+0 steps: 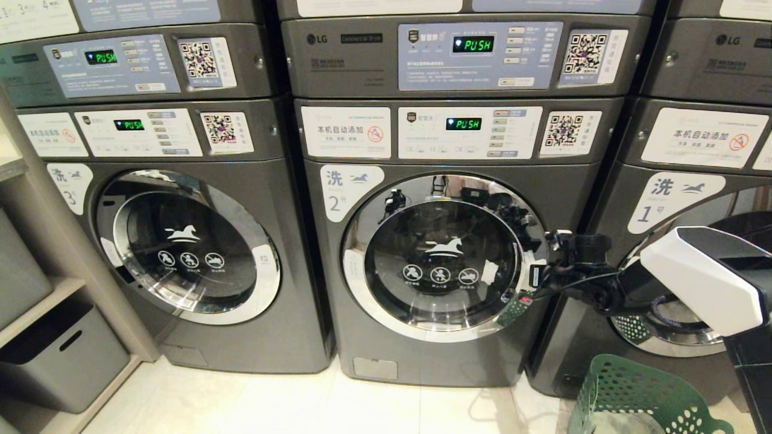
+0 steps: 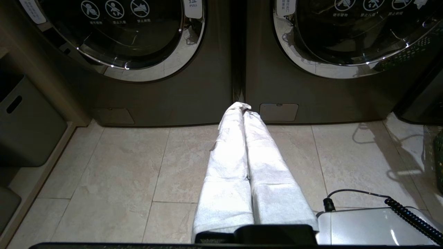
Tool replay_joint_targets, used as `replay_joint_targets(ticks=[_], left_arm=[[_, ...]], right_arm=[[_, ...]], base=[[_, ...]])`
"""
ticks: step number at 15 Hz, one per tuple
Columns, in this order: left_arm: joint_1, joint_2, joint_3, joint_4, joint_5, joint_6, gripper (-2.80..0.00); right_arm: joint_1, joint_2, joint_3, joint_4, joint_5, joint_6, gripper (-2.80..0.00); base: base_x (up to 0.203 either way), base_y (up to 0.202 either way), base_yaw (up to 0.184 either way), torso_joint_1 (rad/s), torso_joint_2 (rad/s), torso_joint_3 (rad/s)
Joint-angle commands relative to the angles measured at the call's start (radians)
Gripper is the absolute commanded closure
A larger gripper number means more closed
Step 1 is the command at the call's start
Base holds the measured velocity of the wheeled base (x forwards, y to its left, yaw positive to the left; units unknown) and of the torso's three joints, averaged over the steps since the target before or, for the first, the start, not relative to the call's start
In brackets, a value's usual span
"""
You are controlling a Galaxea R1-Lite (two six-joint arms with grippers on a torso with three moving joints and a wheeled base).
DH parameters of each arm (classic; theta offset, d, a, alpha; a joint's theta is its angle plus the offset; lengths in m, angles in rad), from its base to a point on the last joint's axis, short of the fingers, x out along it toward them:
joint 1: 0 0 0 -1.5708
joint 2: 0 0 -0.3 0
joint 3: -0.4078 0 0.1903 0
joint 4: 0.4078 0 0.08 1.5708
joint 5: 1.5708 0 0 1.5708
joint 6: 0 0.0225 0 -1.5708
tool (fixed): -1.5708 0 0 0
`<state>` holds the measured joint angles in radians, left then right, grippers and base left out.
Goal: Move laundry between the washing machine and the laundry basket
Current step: Press the washing machine door tightly with the right hand
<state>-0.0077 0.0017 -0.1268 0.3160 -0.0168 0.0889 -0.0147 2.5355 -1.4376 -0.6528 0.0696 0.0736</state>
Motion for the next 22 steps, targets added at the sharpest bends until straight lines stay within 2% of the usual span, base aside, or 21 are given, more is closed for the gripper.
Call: replay_joint_targets(ticks=[1, 9, 19, 22], left_arm=[[0.000, -0.002, 0.001, 0.005, 0.000, 0.000, 0.00], [0.000, -0.002, 0.001, 0.005, 0.000, 0.000, 0.00], [0.000, -0.002, 0.003, 0.003, 0.000, 0.000, 0.00], [0.000, -0.002, 0.003, 0.002, 0.000, 0.000, 0.00]], right_arm=[[0.004, 0.032, -0.032, -0.004, -0.001, -0.001, 0.00], [-0.019, 0.117, -0.203, 0.031, -0.002, -0.002, 0.00], [-0.036, 0.161, -0.271, 0.036, -0.005, -0.003, 0.00], [-0.040, 0.113, -0.210, 0.040, -0.004, -0.003, 0.00]], base=[[0.000, 0.000, 0.000, 0.000, 0.00, 0.000], [0.000, 0.000, 0.000, 0.000, 0.00, 0.000], [0.000, 0.000, 0.000, 0.000, 0.00, 0.000], [0.000, 0.000, 0.000, 0.000, 0.00, 0.000]])
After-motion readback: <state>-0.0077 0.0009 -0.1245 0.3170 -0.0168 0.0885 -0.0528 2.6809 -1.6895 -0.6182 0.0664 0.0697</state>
